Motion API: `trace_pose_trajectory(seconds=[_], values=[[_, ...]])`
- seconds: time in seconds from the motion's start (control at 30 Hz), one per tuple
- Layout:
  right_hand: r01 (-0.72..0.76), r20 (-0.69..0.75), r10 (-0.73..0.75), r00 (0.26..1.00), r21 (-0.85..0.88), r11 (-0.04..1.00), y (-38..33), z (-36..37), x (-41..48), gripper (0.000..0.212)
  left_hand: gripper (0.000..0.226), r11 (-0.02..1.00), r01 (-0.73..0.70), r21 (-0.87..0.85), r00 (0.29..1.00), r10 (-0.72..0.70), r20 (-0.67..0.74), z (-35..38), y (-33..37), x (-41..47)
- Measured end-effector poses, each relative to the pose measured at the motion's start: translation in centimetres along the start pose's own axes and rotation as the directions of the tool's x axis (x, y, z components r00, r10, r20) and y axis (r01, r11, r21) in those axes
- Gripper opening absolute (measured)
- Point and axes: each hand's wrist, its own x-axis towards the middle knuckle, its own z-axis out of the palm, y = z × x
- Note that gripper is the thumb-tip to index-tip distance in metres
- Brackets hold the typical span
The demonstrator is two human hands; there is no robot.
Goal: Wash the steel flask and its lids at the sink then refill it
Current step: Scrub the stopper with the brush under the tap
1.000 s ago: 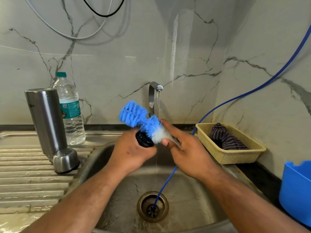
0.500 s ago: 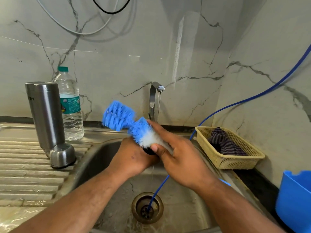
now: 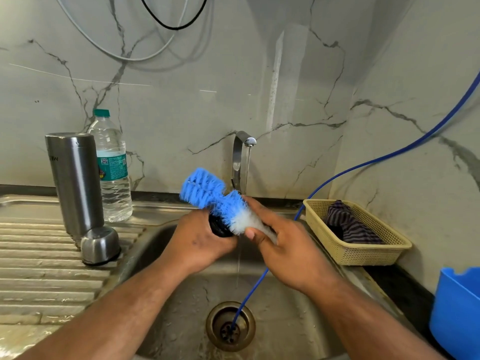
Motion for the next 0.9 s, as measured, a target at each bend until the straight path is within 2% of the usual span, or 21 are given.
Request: trace_pose_trajectory(seconds=[0.1,0.17,0.3,0.37,0.43,0.5,0.57,0.7,0.83,0.9], values=[[0.028,-0.017,-0.027,0.999,0.071,0.997,-0.6,0.4,0.1,0.059,0.022,0.996,-0.069,-0.059,0.992,0.075,0.098,0.9,0.8,-0.3],[0.06,-0.014,-0.06,0.998,0.053,0.997,-0.8,0.4,-0.1,0.061,0.025,0.991,-0.047,-0.128,0.991,0.062,0.118,1.3,0.7,-0.4],[0.029,-0.143,-0.017,0.99,0.08,0.996,-0.1,-1.1,0.1,0.063,0.022,0.964,0.209,-0.166,0.977,-0.214,-0.012,0.4,0.4,0.1],[-0.01,-0.163,0.027,0.986,0.108,0.994,0.1,-1.5,0.1,0.063,0.035,0.865,0.361,-0.348,0.923,-0.385,0.003,-0.2,0.0,0.4],[-0.014,-0.13,0.028,0.991,0.104,0.994,0.0,-1.4,-0.1,0.064,0.055,0.672,0.44,-0.596,0.875,-0.47,0.116,-0.7,-0.4,0.5],[0.002,-0.091,0.006,0.996,0.081,0.997,-0.1,-1.1,-0.2,0.064,0.06,0.519,0.414,-0.748,0.869,-0.47,0.155,-1.2,-0.7,0.7],[0.018,-0.051,-0.015,0.999,0.052,0.998,0.0,-1.0,-0.2,0.062,0.055,0.444,0.384,-0.81,0.868,-0.471,0.153,-1.5,-0.9,0.9],[0.032,-0.022,-0.033,0.999,-0.032,0.999,0.6,-0.9,-0.2,0.064,0.055,0.447,0.348,-0.824,0.873,-0.474,0.111,-2.1,-0.5,1.0],[-0.009,-0.043,0.006,0.999,-0.06,0.998,0.9,-0.7,-0.2,0.066,0.047,0.397,0.319,-0.861,0.882,-0.457,0.116,-2.0,-0.6,1.1],[-0.028,-0.051,0.024,0.998,-0.089,0.996,0.8,-0.7,-0.2,0.066,0.045,0.407,0.272,-0.872,0.901,-0.427,0.082,-1.7,-0.9,1.3]])
